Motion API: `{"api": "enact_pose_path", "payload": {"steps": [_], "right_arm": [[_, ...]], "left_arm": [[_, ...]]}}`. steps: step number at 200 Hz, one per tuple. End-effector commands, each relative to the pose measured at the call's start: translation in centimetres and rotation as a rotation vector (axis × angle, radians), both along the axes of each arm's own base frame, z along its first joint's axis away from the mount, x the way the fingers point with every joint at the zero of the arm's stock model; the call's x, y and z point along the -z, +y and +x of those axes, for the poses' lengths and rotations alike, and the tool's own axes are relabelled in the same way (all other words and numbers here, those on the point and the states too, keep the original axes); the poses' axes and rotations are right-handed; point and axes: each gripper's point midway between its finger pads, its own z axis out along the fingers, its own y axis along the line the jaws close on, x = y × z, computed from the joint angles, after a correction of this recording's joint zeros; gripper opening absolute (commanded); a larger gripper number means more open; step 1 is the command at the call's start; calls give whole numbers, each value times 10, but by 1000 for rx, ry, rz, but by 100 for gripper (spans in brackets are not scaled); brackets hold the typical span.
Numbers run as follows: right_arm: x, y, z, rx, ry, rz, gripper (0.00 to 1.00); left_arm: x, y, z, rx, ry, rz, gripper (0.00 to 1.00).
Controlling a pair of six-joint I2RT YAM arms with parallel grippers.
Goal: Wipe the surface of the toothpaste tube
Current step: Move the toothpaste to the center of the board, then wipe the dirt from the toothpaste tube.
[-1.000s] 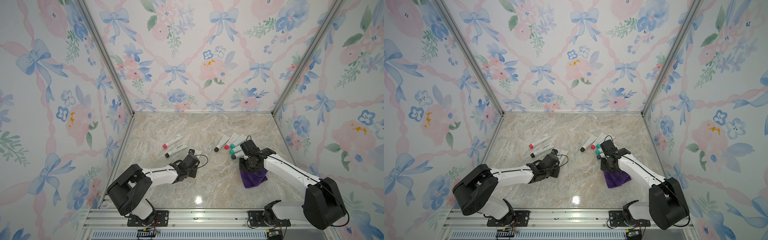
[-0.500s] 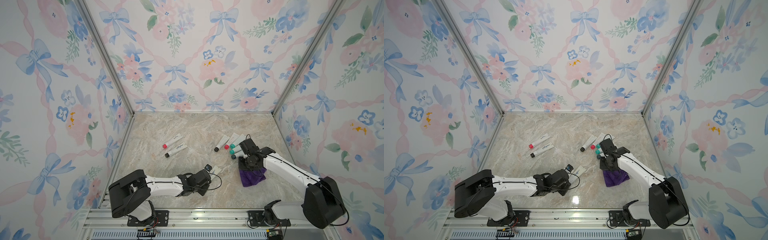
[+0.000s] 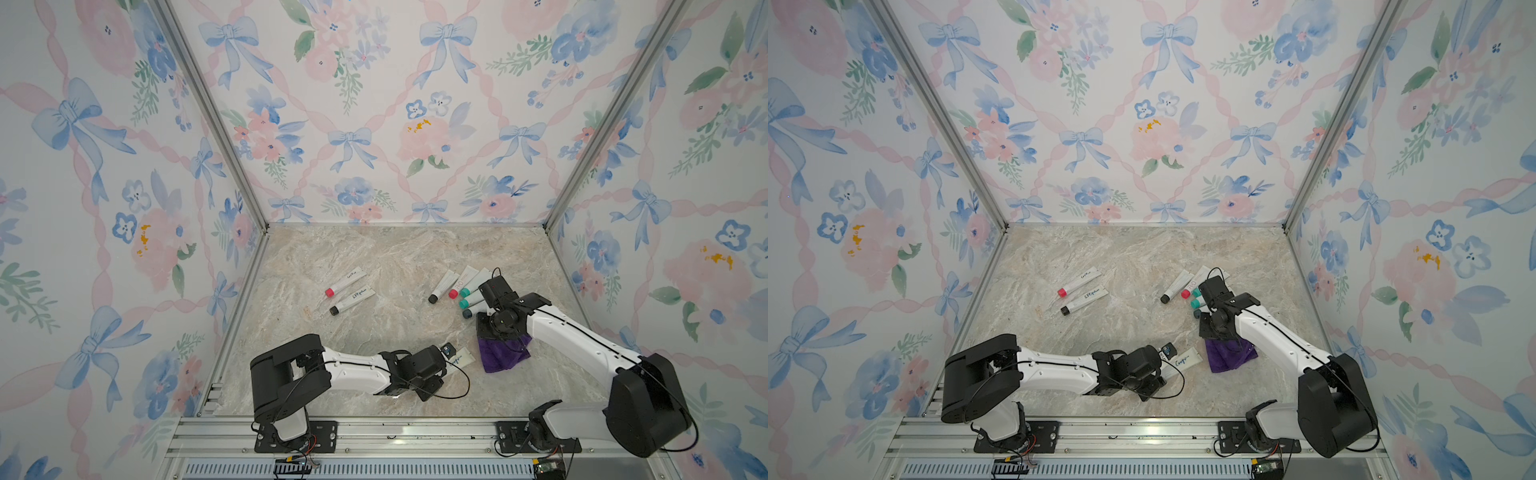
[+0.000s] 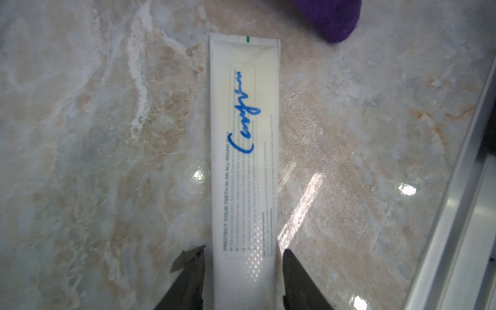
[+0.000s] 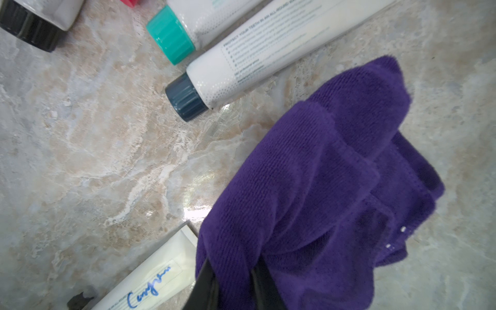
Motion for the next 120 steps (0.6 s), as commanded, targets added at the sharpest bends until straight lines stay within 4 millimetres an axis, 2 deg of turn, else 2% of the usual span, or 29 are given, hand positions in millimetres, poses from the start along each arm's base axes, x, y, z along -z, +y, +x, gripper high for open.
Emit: {"api": "enact_pose_path", "payload": {"steps": [1, 39, 50, 53, 62, 95, 120], "right_arm": [[2, -2, -14, -22, 32, -14, 19], [3, -3, -19, -26, 38, -14, 19], [3, -3, -20, -27, 40, -15, 19], [3, -3, -20, -27, 40, -16, 19], [3, -3, -21, -28, 40, -16, 19], [-1, 1, -21, -35, 40, -4, 19], [-2, 12, -24, -49, 48, 53, 19]], "left_arm": [[-5, 5, 1, 11, -14, -7, 55], [-8, 15, -7, 5, 10, -37, 54], [-11, 13, -8, 6, 14, -54, 54], [-2, 21, -11, 6, 25, -32, 54], [1, 25, -13, 4, 31, -29, 53], [6, 20, -14, 19, 40, -42, 49], [12, 17, -12, 26, 54, -45, 40]]}}
